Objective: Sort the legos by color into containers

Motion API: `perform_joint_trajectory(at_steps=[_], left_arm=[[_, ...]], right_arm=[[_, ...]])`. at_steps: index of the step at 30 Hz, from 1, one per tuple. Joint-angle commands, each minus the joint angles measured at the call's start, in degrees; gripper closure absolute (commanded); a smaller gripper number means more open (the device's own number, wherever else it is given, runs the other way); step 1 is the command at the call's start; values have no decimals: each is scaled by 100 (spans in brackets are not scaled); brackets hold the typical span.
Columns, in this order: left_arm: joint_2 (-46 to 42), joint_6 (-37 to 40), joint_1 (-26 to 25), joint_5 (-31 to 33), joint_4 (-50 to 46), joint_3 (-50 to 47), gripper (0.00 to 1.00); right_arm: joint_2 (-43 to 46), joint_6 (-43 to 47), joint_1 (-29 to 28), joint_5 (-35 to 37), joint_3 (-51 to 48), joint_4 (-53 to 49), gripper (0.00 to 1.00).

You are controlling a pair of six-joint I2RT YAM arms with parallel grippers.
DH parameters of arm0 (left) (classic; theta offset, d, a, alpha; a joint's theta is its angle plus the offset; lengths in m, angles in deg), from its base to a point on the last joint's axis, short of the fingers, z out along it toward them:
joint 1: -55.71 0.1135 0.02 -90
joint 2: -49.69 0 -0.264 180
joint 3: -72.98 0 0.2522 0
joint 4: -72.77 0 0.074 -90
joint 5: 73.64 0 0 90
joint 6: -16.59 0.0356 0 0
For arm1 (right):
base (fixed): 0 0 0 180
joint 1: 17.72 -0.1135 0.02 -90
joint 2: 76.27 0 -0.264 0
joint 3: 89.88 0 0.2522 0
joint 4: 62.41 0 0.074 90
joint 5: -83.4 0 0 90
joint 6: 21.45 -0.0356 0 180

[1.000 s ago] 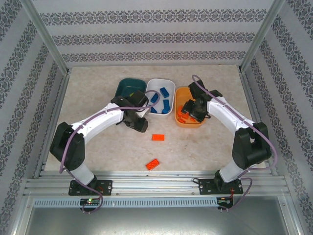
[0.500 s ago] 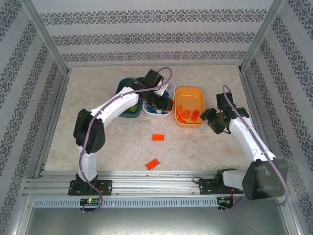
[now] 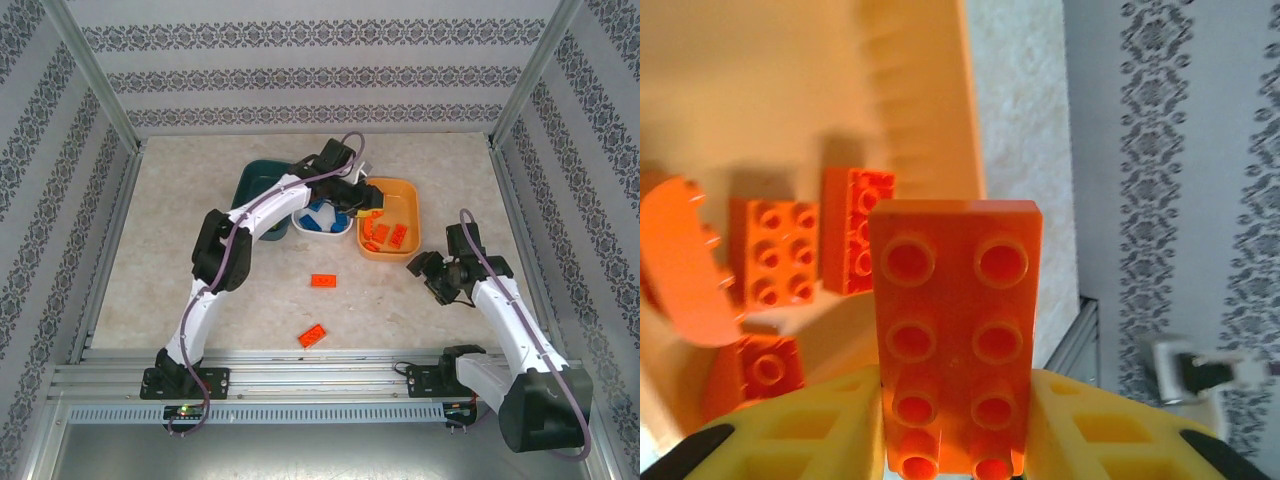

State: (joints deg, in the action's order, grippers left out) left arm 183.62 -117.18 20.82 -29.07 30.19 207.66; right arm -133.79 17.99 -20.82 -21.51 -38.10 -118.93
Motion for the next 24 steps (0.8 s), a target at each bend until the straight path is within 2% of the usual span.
perform_joint_trajectory(at_steps=[1, 8, 13, 18, 24], left_arm=[[354, -492, -179, -303, 364, 670, 62], [1055, -552, -248, -171, -124, 1824, 60], [1535, -782, -237, -202, -220, 2505, 59], [1635, -881, -246, -150, -169, 2594, 59], [1640, -827, -241, -103, -187, 2594, 56]], right_arm=[[-57, -8, 63, -263, -104, 219, 33], [-495, 333, 64, -468, 56, 137, 33], [-228, 149, 63, -501, -221, 258, 32], [-58, -40, 63, -567, -506, 396, 32], [-392, 161, 70, -599, -255, 348, 32]])
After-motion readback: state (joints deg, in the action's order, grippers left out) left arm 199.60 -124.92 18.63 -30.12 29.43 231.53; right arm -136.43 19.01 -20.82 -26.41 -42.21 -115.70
